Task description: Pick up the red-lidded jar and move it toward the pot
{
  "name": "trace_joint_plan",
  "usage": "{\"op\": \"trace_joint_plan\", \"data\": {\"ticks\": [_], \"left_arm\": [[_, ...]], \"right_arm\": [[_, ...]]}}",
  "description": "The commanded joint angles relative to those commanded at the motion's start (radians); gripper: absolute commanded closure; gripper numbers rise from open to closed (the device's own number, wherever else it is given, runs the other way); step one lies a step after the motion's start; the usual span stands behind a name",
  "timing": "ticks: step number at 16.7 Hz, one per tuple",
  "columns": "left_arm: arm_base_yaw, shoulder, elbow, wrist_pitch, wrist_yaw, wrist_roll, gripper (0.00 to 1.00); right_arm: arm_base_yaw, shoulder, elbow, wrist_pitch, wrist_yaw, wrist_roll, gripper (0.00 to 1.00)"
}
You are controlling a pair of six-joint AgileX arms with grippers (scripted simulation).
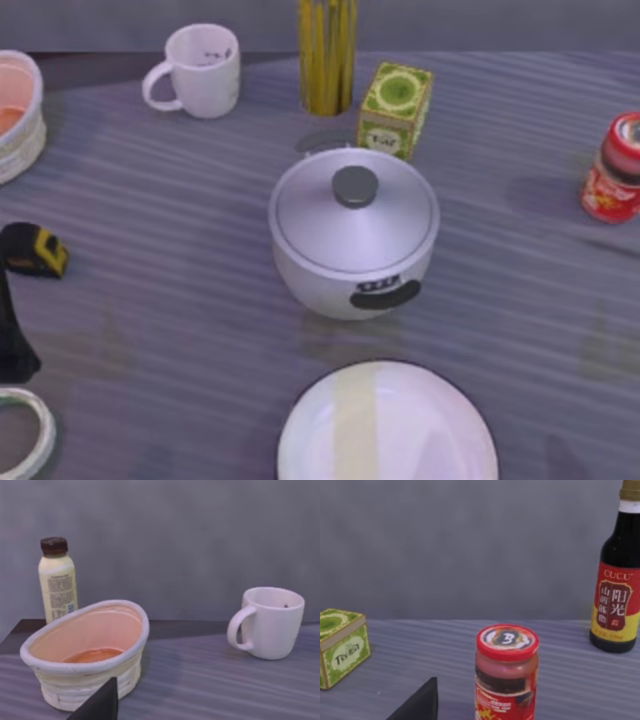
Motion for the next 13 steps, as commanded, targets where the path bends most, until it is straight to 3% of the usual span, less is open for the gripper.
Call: {"op": "trace_joint_plan", "data": {"ticks": [6, 13], "left_arm": [[0.0, 0.0, 0.0, 0.0, 0.0, 0.0, 0.0], [0.0, 0.0, 0.0, 0.0, 0.0, 0.0, 0.0]], "right_arm": [[-0.007, 0.041, 0.096, -0.034, 0.002, 0.0, 0.0], [-0.052, 0.445, 0.616, -0.333, 0.029, -0.028, 0.0]]}}
